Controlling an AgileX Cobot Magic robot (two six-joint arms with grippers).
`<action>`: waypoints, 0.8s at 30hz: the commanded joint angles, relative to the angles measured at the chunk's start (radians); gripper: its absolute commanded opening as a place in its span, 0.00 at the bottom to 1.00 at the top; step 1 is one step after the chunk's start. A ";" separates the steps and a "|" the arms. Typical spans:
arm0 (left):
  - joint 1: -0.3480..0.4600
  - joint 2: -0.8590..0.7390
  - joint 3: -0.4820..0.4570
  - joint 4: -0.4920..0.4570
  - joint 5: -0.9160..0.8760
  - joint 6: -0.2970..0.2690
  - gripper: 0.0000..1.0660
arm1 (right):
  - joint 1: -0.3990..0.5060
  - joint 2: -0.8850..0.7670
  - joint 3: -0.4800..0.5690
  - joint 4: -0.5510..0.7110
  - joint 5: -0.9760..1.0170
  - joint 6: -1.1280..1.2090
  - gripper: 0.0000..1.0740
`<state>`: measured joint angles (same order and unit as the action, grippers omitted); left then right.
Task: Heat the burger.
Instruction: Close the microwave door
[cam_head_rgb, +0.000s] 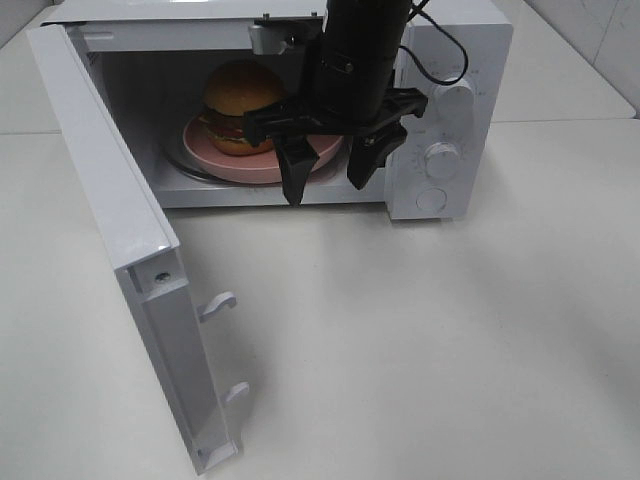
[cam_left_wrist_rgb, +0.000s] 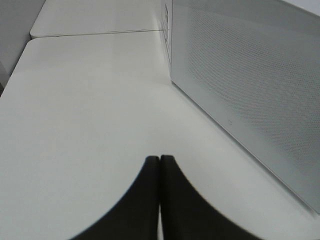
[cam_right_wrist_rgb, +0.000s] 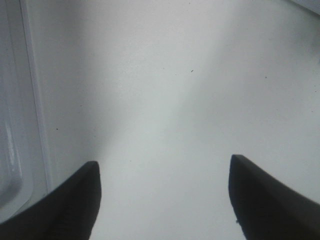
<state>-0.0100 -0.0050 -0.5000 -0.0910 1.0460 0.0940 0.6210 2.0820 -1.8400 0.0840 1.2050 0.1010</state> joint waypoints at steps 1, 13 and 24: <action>-0.002 -0.020 0.003 -0.007 -0.009 0.003 0.00 | -0.002 -0.036 0.011 -0.011 0.040 0.021 0.65; -0.002 -0.020 0.003 -0.007 -0.009 0.003 0.00 | -0.127 -0.201 0.210 -0.073 0.040 0.031 0.65; -0.002 -0.020 0.003 -0.007 -0.009 0.003 0.00 | -0.399 -0.353 0.342 -0.093 0.039 0.031 0.65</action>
<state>-0.0100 -0.0050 -0.5000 -0.0910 1.0450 0.0940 0.2370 1.7440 -1.5070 0.0000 1.2160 0.1270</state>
